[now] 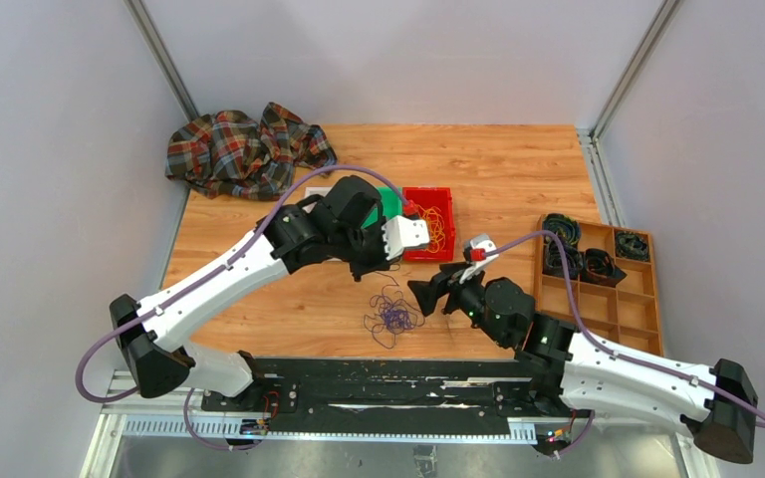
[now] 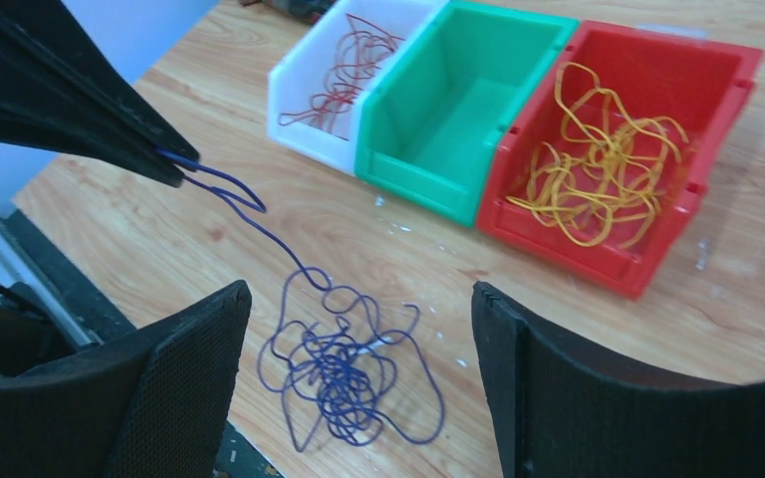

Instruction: Untangle the cables

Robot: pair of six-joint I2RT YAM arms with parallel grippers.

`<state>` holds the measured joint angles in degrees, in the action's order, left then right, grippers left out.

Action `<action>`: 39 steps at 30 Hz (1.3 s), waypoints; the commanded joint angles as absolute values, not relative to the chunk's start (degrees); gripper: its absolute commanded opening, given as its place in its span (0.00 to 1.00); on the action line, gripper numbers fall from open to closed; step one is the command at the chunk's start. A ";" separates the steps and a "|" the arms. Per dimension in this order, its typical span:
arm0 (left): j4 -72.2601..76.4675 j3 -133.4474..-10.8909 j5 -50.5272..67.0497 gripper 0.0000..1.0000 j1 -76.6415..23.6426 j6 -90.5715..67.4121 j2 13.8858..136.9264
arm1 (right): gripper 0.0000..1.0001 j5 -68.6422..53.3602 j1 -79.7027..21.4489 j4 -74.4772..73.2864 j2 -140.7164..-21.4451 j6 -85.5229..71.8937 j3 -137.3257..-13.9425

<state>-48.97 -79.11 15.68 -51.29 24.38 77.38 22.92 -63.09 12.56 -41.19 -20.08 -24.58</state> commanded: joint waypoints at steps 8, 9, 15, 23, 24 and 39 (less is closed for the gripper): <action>-55.11 -86.70 18.54 0.01 -51.50 23.80 77.12 | 0.82 16.53 -64.07 27.48 -48.08 -19.62 -27.99; -55.53 -87.52 18.60 0.01 -51.50 24.00 77.23 | 0.82 15.88 -64.07 27.94 -48.97 -19.60 -28.03; -59.06 -95.49 18.68 0.00 -51.50 25.56 78.17 | 0.82 13.08 -63.98 30.27 -55.10 -19.13 -29.13; -61.89 -104.95 18.85 0.00 -51.50 24.78 78.11 | 0.78 13.05 -63.28 34.34 -67.82 -19.16 -33.88; -61.87 -105.73 18.74 0.00 -51.50 24.60 77.94 | 0.77 12.71 -63.27 35.02 -69.47 -19.38 -34.50; -61.70 -129.96 7.05 0.01 -51.50 28.36 79.70 | 0.51 9.66 -62.75 39.16 -83.14 -25.75 -33.48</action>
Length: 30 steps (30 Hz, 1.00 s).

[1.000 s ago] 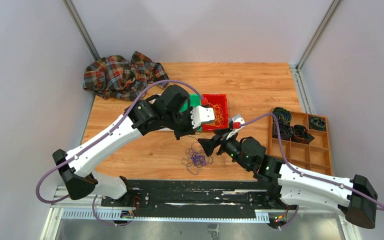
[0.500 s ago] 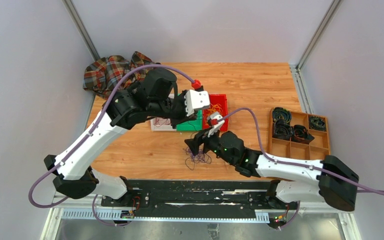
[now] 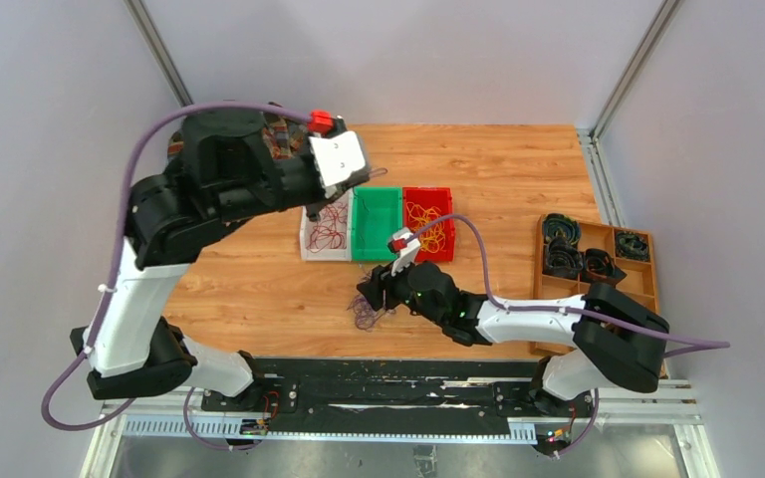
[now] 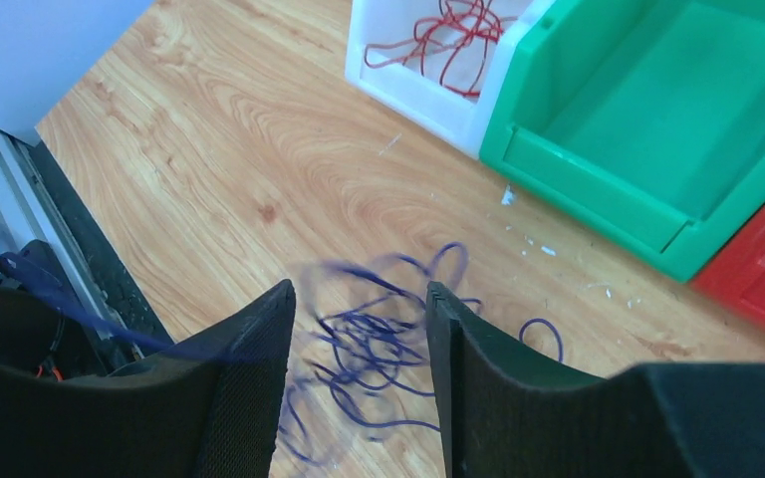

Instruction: Untangle the cables

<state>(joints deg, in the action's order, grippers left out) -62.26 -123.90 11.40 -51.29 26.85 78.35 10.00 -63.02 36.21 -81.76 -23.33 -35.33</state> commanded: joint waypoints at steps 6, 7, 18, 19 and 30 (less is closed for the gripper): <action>-60.62 -141.82 2.53 0.00 -51.50 30.00 82.77 | 0.50 10.60 -62.66 40.74 -83.66 -27.52 -29.80; -59.56 -142.96 1.71 0.00 -51.50 30.24 82.90 | 0.50 10.71 -62.62 40.78 -83.71 -27.65 -29.27; -41.33 -138.67 -1.00 0.01 -51.50 31.63 77.85 | 0.55 11.14 -62.63 39.31 -79.69 -27.76 -25.28; -41.31 -138.36 -0.69 0.01 -51.50 31.56 77.65 | 0.60 11.87 -62.66 37.96 -77.36 -27.28 -25.41; -41.23 -136.78 1.42 0.01 -51.50 30.85 77.25 | 0.82 10.40 -63.19 27.53 -67.98 -13.42 -43.84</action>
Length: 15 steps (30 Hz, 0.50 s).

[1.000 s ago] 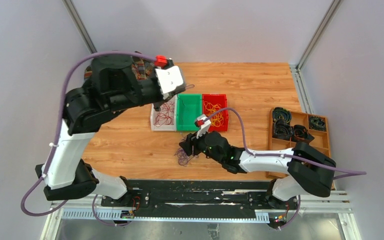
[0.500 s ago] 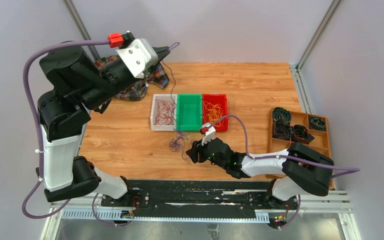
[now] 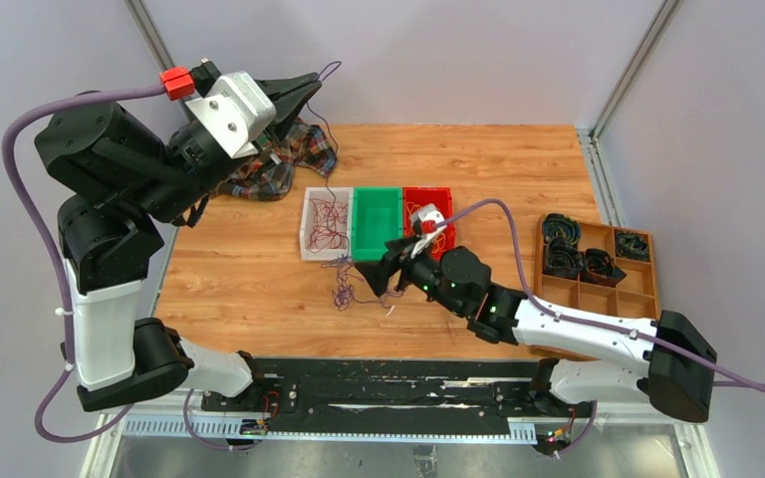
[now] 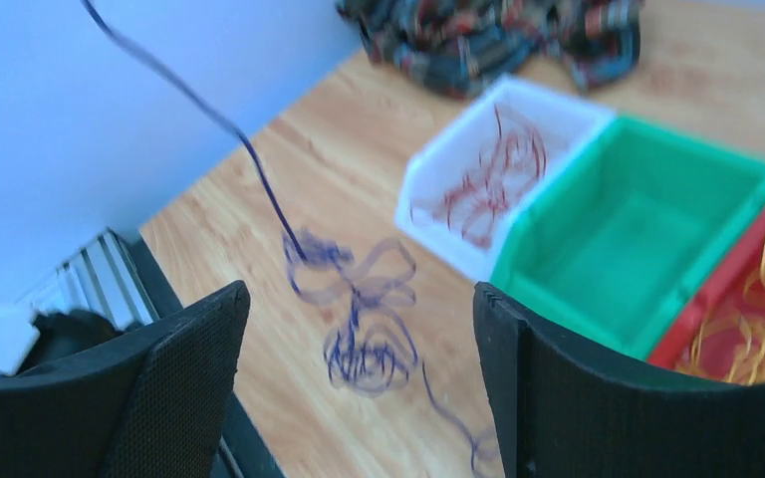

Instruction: Untangle the cables

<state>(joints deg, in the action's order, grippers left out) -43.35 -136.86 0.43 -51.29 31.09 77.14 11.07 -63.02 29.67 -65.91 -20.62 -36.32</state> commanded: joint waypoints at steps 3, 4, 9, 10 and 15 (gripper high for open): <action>-41.22 -136.82 1.30 0.01 -51.50 30.85 77.38 | 0.83 7.53 -63.19 28.18 -72.68 -10.60 -49.38; -41.29 -136.91 1.32 0.00 -51.50 30.81 77.38 | 0.83 6.68 -63.19 28.64 -74.16 -9.93 -50.84; -41.25 -137.90 1.75 0.00 -51.53 30.50 77.81 | 0.78 10.17 -62.60 30.82 -81.43 -9.05 -55.68; -41.22 -138.23 1.82 0.01 -51.53 30.54 77.98 | 0.76 10.65 -62.39 30.99 -82.62 -9.49 -56.01; -40.55 -140.20 1.81 0.00 -51.54 30.95 78.54 | 0.56 10.21 -61.75 33.78 -87.02 -12.20 -52.66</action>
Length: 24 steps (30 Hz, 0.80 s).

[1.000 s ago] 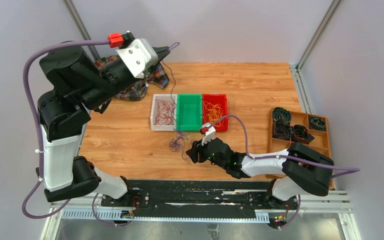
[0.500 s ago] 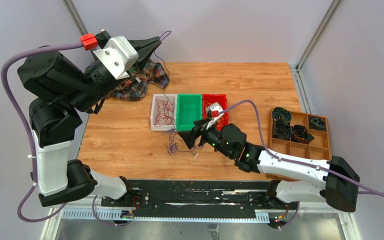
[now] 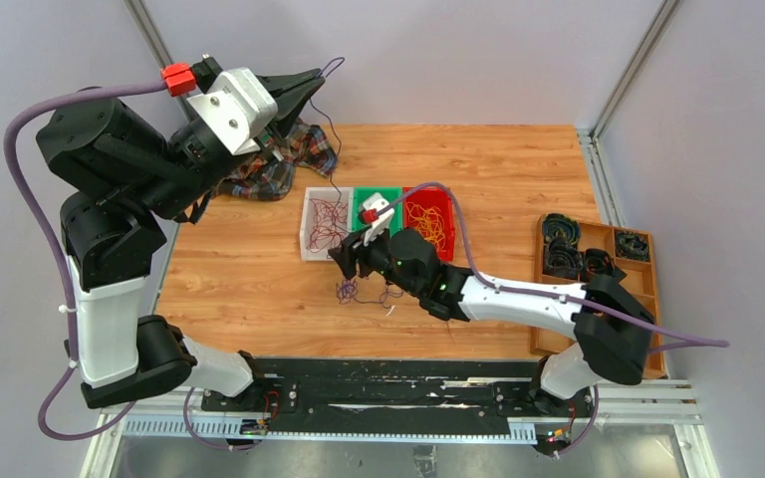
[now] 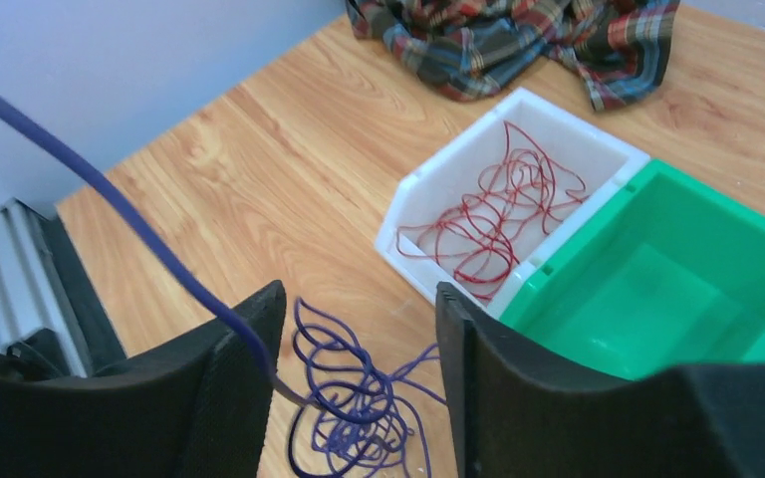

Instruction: Untangle the cables

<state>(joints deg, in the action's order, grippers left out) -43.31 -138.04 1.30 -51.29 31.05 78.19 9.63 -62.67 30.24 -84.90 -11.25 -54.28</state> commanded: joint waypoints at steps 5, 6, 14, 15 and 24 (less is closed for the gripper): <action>-35.26 -138.89 0.02 0.01 -51.51 32.00 77.93 | 0.49 12.14 -61.70 37.94 -89.13 -14.99 -44.59; -34.02 -138.57 -0.38 0.01 -51.50 32.41 77.81 | 0.48 12.39 -61.70 38.75 -89.26 -15.60 -42.77; -24.40 -139.22 -3.17 0.01 -51.51 33.56 77.67 | 0.36 14.11 -61.72 42.54 -88.68 -19.68 -31.50; -22.35 -139.15 -3.75 0.01 -51.54 33.84 77.74 | 0.35 14.31 -61.70 42.76 -88.68 -20.10 -30.54; -11.72 -139.04 -6.36 0.01 -51.53 36.97 78.74 | 0.31 15.03 -61.74 42.39 -85.99 -24.62 -22.96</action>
